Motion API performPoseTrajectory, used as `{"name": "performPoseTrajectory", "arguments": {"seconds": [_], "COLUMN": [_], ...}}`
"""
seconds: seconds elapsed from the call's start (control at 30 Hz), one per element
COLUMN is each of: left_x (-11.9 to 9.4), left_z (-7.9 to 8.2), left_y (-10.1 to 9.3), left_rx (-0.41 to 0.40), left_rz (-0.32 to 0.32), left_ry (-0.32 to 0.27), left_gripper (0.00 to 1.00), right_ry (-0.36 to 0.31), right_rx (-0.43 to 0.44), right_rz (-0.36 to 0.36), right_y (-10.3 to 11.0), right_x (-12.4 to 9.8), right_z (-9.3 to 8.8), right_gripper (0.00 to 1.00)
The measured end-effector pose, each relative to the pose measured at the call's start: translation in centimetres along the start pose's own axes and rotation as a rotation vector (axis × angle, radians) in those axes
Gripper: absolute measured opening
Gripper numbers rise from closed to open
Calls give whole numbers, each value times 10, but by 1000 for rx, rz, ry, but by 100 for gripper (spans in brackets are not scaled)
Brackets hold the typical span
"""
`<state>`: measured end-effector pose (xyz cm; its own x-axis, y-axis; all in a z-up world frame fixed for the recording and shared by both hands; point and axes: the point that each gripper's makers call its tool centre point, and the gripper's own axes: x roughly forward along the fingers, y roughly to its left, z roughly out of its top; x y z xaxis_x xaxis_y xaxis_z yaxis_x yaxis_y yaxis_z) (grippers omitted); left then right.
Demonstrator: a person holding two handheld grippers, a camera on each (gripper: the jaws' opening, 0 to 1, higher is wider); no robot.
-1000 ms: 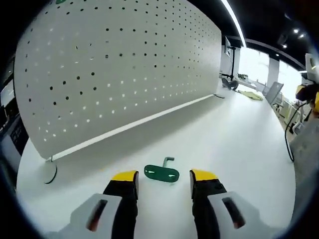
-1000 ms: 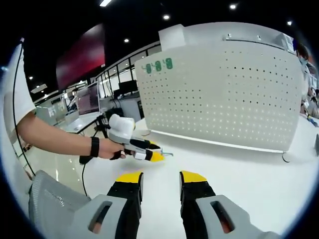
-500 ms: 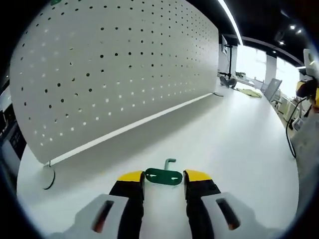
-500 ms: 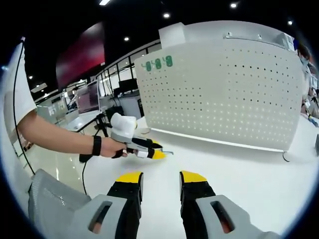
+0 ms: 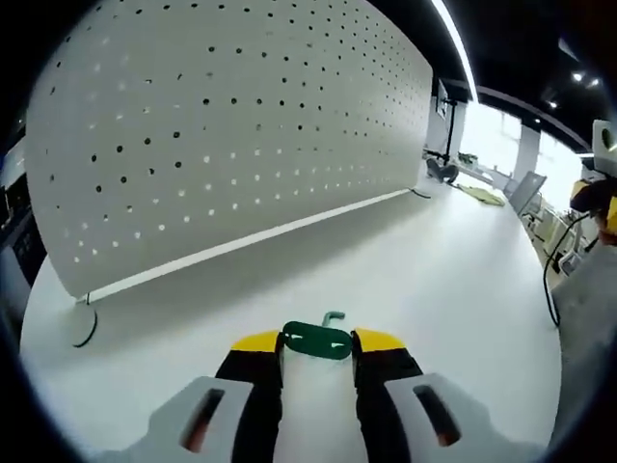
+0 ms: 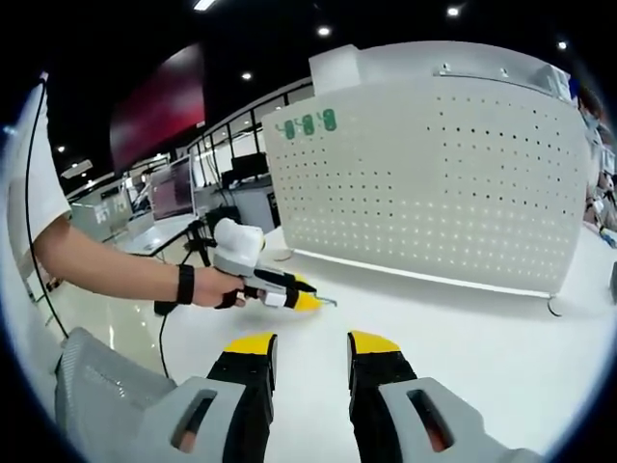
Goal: Insert the hook assembly into the mounting plate slot until the hook locks in place.
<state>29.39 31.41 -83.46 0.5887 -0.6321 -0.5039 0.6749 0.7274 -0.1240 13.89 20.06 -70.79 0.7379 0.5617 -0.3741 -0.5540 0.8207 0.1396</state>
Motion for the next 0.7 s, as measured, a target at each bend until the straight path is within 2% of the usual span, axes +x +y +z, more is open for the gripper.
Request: {"name": "performPoseTrajectory", "arguments": {"seconds": [0.37, 0.47, 0.53, 0.7], "left_x": [-14, -19, -21, -32], "left_z": [10, 13, 14, 24], "left_y": [-4, -9, -17, -28], "left_rx": [-80, -101, -86, -119], "left_rz": [-4, -18, -45, -67], "left_ry": [-36, -45, -40, -69], "left_gripper": [28, 28, 28, 27], "right_ry": [-7, -10, -12, -14], "right_rx": [2, -1, -1, -8], "right_rz": [3, 11, 16, 26], "right_y": [2, 4, 4, 6], "right_x": [-1, 0, 0, 1], "right_z": [0, 1, 2, 4], "right_gripper": [29, 29, 29, 29]}}
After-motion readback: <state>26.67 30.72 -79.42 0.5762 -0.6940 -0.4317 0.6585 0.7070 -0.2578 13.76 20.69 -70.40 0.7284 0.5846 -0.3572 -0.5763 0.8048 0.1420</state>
